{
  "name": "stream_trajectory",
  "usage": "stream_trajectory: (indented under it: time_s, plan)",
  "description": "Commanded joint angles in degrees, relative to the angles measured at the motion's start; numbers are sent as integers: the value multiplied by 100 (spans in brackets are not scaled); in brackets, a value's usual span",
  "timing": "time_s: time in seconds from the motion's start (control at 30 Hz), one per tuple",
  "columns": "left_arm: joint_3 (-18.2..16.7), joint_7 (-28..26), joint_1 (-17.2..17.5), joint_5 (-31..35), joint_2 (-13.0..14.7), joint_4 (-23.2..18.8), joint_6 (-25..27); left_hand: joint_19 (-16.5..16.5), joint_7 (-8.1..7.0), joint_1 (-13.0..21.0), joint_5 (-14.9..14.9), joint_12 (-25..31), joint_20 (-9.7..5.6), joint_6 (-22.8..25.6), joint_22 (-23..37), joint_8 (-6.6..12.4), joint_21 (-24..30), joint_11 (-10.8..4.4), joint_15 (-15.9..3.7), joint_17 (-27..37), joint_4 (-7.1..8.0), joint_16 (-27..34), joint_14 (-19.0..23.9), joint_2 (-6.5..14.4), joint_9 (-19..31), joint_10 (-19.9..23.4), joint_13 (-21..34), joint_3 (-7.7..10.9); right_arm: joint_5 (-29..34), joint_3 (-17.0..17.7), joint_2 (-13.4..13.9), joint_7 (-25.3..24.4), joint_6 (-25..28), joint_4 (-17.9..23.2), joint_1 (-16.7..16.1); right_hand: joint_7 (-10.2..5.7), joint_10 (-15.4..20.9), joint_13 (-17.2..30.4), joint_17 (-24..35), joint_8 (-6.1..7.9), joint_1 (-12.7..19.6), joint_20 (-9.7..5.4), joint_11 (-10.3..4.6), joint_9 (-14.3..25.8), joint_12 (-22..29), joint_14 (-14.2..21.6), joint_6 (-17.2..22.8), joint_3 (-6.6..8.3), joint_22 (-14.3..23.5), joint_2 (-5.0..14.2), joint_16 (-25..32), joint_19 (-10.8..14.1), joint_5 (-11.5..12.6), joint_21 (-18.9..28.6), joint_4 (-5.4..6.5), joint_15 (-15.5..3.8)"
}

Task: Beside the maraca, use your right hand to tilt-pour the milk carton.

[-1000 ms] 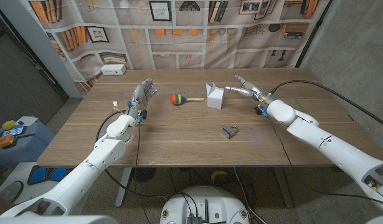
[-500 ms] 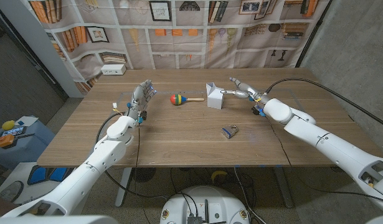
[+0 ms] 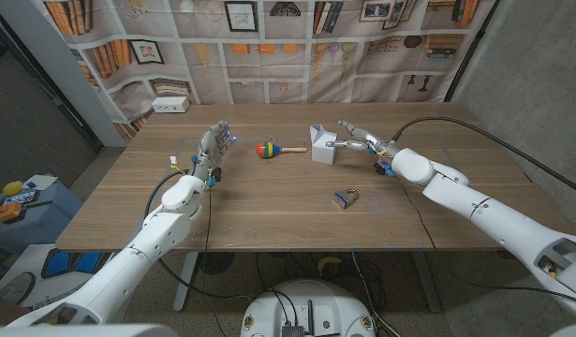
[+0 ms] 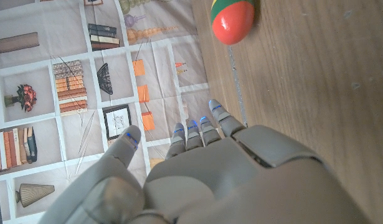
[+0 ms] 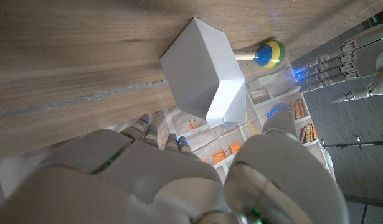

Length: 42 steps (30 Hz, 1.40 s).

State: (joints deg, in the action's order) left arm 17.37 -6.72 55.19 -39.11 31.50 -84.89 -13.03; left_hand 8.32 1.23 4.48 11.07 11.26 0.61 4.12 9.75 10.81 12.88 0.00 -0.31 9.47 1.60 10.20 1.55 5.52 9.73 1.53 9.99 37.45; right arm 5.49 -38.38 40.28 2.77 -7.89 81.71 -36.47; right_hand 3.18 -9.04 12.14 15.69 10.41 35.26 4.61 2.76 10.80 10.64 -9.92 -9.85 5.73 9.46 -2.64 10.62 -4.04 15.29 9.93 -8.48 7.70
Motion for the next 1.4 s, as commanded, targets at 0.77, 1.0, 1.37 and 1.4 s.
stream_trajectory:
  time_s: [0.77,1.0,1.37,1.4]
  plan:
    - [32,-111,220,-23,-42,-186,-19,111,1,-56,-19,42,-7,90,14,-1,-47,13,22,25,18,25,104,348,35,129,24,93,500,-387,-340,-122,-61,-567,332,-27,70,38,-22,107,134,-1,-42,38,133,-484,-894,88,24,81,135,231,-2,122,-68,23]
    - [33,-122,255,-32,-33,-223,1,129,0,-69,-20,45,-3,113,15,2,-52,40,20,26,21,26,123,348,37,155,25,106,485,-419,-440,-173,-161,-779,414,-46,184,49,-35,149,211,-19,-96,45,185,-415,-806,131,23,103,168,308,-7,139,-77,-10]
    - [44,-127,285,-43,-44,-247,4,153,7,-87,-20,54,15,148,16,6,-60,57,26,26,25,22,140,350,39,204,29,125,578,-475,-521,-354,-160,-923,454,-56,476,79,-61,249,372,-34,-167,64,296,-212,-567,209,23,114,252,514,-11,179,-96,-88]
    - [44,-130,289,-44,-42,-253,10,154,7,-89,-21,53,18,149,16,5,-62,59,36,26,26,21,141,349,39,205,29,127,593,-483,-524,-372,-167,-938,459,-72,537,86,-66,263,396,-36,-188,68,317,-207,-534,218,23,106,252,525,-12,174,-99,-90]
